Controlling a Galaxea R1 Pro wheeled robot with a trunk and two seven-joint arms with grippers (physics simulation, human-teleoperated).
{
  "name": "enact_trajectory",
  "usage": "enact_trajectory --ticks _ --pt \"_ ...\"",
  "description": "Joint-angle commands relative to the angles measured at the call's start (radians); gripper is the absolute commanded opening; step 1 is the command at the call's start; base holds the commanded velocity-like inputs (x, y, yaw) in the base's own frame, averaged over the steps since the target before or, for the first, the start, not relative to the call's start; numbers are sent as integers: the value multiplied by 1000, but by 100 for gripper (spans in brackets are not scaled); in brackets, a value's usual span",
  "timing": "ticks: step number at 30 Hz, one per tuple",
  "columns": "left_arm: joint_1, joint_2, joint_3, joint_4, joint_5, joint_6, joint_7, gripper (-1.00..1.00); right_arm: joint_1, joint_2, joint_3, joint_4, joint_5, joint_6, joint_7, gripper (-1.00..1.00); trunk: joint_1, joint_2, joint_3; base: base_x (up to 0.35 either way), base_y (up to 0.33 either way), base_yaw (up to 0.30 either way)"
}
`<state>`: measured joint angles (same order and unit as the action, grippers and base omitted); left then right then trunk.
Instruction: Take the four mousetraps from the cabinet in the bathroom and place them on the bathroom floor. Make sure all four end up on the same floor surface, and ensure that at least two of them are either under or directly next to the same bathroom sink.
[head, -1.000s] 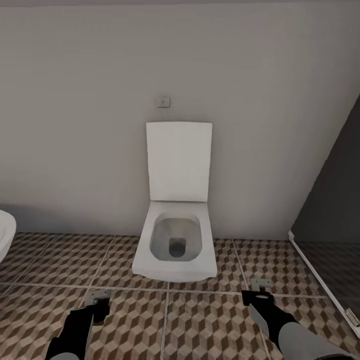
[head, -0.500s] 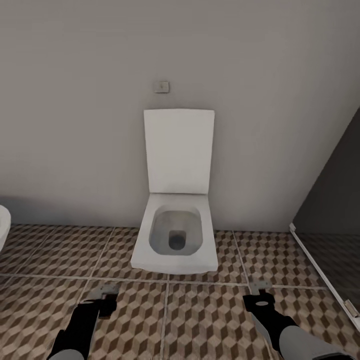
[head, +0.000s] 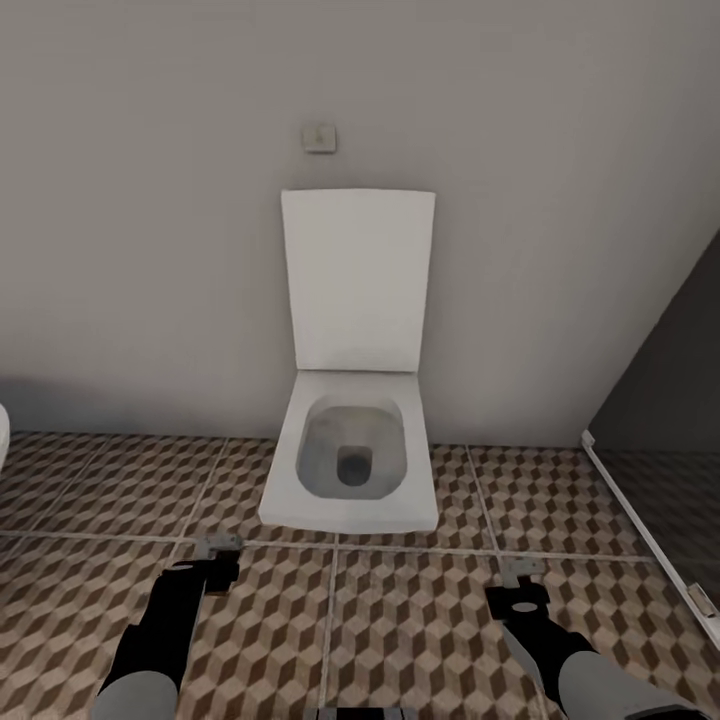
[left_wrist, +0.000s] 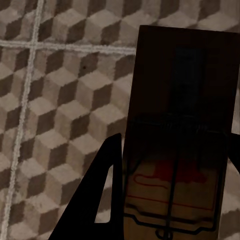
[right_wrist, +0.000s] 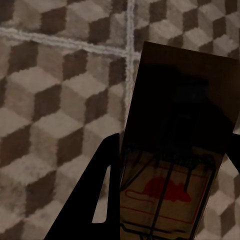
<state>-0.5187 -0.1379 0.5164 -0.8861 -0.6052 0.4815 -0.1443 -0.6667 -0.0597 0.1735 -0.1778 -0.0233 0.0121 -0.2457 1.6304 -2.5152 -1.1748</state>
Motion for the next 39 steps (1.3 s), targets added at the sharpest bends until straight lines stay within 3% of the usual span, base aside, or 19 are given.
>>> enact_trajectory --ticks 1,17,30,39 --pt "-1 -1 2 -1 -12 2 -6 -100 0 -1 6 0 -5 -3 0 -100 0 -1 -5 0 0 0" --pt "-1 -3 -7 1 -17 1 -4 -100 -1 0 6 0 -7 -17 0 -100 7 -4 -67 0 0 0" --pt "-1 -4 -7 -6 -11 -2 -5 -100 -1 0 6 0 -6 -17 0 -100 7 -4 -67 4 7 0" --pt "-1 -5 -7 -1 -10 -4 -5 -100 -1 0 6 0 -6 -17 -1 -100 7 -4 -67 155 222 0"
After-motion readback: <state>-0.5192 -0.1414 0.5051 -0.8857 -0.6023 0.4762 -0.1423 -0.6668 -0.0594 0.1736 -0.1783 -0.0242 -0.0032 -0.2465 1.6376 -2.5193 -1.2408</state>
